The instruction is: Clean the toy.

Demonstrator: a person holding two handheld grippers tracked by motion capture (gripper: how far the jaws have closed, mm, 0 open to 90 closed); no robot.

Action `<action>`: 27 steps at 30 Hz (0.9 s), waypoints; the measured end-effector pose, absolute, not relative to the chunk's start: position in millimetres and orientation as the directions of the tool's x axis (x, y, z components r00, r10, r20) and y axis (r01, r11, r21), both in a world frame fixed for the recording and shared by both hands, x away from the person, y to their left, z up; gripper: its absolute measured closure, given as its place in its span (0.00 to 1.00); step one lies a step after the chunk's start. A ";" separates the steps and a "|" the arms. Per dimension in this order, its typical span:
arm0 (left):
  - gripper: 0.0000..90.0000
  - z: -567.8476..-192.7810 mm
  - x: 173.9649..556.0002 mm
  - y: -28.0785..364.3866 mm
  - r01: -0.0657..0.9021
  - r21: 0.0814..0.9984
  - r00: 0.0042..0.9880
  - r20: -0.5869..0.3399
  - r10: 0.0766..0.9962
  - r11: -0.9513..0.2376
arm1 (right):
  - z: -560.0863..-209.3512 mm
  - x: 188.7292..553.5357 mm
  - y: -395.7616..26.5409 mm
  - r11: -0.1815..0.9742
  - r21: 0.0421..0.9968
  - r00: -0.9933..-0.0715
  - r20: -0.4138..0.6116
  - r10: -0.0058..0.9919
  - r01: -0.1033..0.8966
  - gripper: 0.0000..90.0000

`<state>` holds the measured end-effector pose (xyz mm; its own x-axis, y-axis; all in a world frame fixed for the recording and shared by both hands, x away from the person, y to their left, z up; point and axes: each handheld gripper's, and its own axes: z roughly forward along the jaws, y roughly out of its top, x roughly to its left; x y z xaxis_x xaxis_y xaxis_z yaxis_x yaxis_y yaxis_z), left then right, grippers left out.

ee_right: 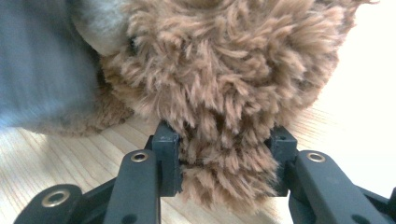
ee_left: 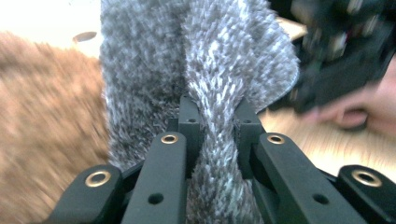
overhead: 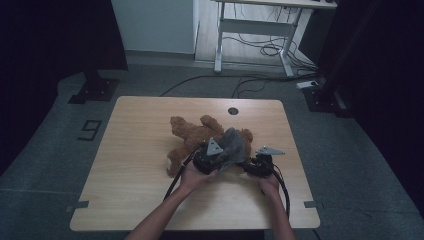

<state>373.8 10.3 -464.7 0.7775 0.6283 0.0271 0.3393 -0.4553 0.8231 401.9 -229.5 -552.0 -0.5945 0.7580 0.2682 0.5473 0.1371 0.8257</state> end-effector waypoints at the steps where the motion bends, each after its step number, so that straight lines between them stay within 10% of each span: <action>1: 0.87 -458.3 376.5 9.1 0.334 0.830 0.779 0.023 0.627 -0.447 | -552.0 401.9 -229.5 0.137 0.826 -0.595 0.268 0.758 0.547 0.65; 12: 0.86 -443.5 435.2 -19.9 0.424 0.813 0.767 -0.089 0.635 -0.399 | -552.6 402.4 -231.0 0.103 0.821 -0.578 0.301 0.758 0.562 0.65; 27: 0.87 -451.4 446.3 35.5 0.499 0.801 0.659 -0.103 0.745 -0.331 | -552.2 401.4 -231.1 0.135 0.823 -0.597 0.277 0.753 0.552 0.68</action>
